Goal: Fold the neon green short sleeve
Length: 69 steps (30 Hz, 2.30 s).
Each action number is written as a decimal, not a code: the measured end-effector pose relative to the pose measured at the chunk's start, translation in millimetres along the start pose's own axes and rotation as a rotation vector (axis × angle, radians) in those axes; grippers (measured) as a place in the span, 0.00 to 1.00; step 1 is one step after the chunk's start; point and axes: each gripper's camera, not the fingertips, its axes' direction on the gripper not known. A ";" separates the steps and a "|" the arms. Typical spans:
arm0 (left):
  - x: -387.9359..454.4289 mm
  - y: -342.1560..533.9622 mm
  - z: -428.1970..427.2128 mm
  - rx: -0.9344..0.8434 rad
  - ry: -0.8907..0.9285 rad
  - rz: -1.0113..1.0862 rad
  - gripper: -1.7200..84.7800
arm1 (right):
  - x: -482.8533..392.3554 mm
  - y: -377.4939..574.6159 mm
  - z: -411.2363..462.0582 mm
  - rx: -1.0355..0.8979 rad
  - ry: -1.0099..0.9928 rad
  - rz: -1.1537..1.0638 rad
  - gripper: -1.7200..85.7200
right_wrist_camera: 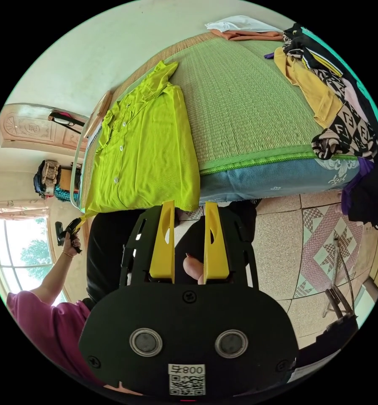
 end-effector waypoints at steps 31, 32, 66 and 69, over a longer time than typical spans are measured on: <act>-30.5 48.9 -32.9 -0.022 -0.050 -0.107 0.02 | 86.2 -52.3 21.9 -0.144 -0.161 -0.074 0.10; -31.2 51.8 -34.2 -0.020 -0.048 -0.106 0.02 | 88.0 -51.7 21.1 -0.143 -0.169 -0.074 0.09; -48.1 219.3 -119.3 0.193 0.395 0.101 0.02 | 120.6 107.6 -108.0 0.082 -0.510 -0.193 0.02; -49.9 232.7 -124.0 0.203 0.423 0.113 0.02 | 118.2 124.4 -111.9 0.094 -0.512 -0.203 0.02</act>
